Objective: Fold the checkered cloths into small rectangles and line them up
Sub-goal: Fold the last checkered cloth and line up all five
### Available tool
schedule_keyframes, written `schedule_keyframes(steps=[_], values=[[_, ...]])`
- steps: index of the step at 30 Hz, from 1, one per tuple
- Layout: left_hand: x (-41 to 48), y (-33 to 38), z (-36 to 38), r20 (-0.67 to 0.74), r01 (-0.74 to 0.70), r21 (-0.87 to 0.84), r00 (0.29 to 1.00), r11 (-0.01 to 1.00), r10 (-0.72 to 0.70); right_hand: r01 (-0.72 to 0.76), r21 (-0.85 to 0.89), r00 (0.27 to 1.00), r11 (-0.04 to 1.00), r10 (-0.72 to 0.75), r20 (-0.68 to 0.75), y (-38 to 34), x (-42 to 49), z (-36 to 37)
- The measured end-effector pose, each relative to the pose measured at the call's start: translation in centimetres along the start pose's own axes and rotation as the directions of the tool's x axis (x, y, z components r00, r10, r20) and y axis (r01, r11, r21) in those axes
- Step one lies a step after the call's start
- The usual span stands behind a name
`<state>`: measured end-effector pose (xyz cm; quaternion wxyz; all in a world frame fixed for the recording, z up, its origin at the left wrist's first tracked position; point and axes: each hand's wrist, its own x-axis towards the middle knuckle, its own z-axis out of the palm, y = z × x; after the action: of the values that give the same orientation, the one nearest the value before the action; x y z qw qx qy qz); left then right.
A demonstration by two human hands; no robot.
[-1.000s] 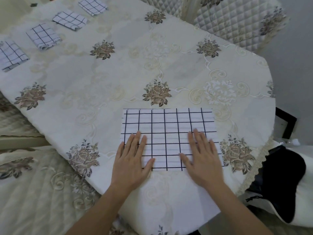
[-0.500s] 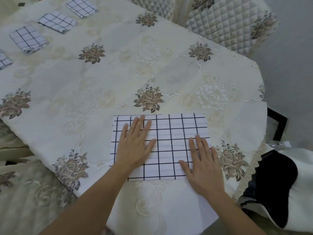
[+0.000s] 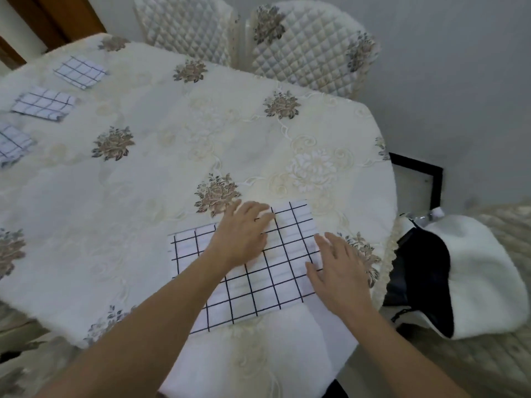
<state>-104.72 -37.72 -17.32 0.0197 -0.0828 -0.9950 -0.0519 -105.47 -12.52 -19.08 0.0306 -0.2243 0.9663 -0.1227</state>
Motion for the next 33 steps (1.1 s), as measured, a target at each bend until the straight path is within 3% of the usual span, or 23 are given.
schedule_keyframes(steps=[2, 4, 9, 12, 22, 27, 33], values=[[3.5, 1.3, -0.6, 0.08, -0.266, -0.053, 0.96, 0.963, 0.27, -0.087, 0.029, 0.995, 0.996, 0.088, -0.044, 0.4, -0.4, -0.6], [6.4, 2.4, -0.9, 0.157, -0.435, -0.068, 0.884, 0.898, 0.441, -0.158, 0.033, 0.985, 0.987, 0.159, -0.06, 0.7, -0.7, -0.7], [11.1, 4.2, -0.9, 0.317, -0.648, -0.058, 0.709, 0.759, 0.629, -0.341, 0.061, 0.94, 0.938, 0.34, 0.018, 0.3, -0.6, -0.6], [12.1, 4.9, -0.4, 0.379, -0.692, -0.068, 0.649, 0.719, 0.66, -0.455, 0.081, 0.89, 0.887, 0.449, 0.082, -0.2, 0.1, -0.4], [13.3, 5.6, 0.5, 0.449, -0.674, -0.058, 0.642, 0.737, 0.622, -0.623, 0.23, 0.781, 0.747, 0.578, 0.237, -0.2, 1.7, -0.9], [14.3, 5.9, 0.6, 0.474, -0.648, -0.069, 0.648, 0.758, 0.597, -0.544, 0.26, 0.834, 0.797, 0.483, 0.266, 1.1, 2.3, -1.2], [17.6, 6.8, -0.3, 0.482, -0.588, -0.006, 0.707, 0.809, 0.518, -0.223, 0.174, 0.958, 0.959, 0.182, 0.222, 5.9, 6.2, -3.5]])
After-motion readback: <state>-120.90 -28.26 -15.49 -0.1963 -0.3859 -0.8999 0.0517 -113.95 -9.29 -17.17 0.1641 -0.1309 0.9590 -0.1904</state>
